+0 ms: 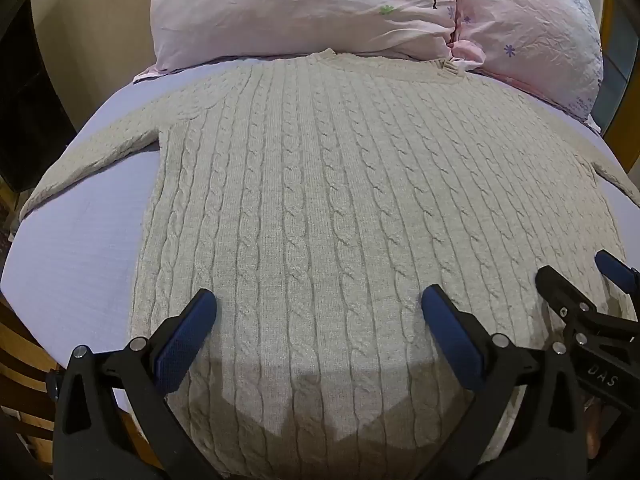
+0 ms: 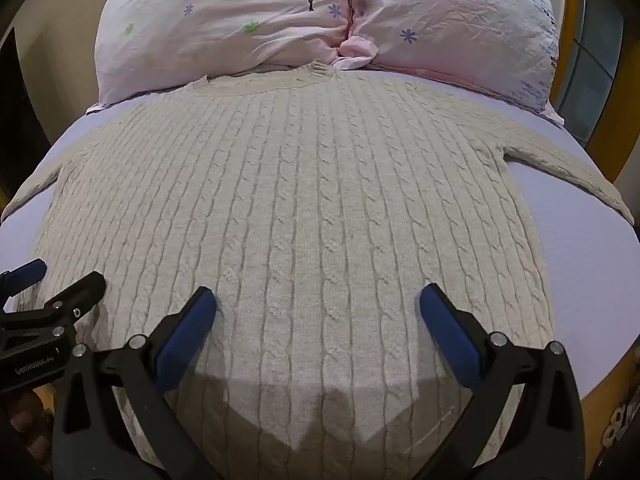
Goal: Fold small clothes
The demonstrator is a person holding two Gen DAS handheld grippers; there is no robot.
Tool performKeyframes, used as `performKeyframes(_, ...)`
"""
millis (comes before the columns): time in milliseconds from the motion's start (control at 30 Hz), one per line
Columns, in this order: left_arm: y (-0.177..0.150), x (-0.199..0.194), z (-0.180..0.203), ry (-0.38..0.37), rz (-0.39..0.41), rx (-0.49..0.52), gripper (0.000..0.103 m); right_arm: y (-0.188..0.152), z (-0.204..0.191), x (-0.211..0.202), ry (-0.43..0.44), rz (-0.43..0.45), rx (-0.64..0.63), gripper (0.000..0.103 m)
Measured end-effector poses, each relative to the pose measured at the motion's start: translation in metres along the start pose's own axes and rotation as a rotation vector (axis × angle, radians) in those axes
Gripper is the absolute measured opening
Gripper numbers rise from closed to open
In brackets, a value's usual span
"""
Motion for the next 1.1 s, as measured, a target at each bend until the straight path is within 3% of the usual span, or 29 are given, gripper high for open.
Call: performKeyframes(1100, 0.0001, 0.0000, 0.0000, 0.000, 0.001, 0.000, 0.102, 0.0022, 0.0013, -0.0013, 0.001, 0.005, 0.001, 0.101)
Point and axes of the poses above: each gripper's, at about its wrist camera, not at the fingertips, and x roughly the way its jaws point, z to its right, y to its top, the point moved 4 cm from there along x, roughly the way its jaws point, and after that the axes turned 12 degrees about z, right-handed, at the moved point
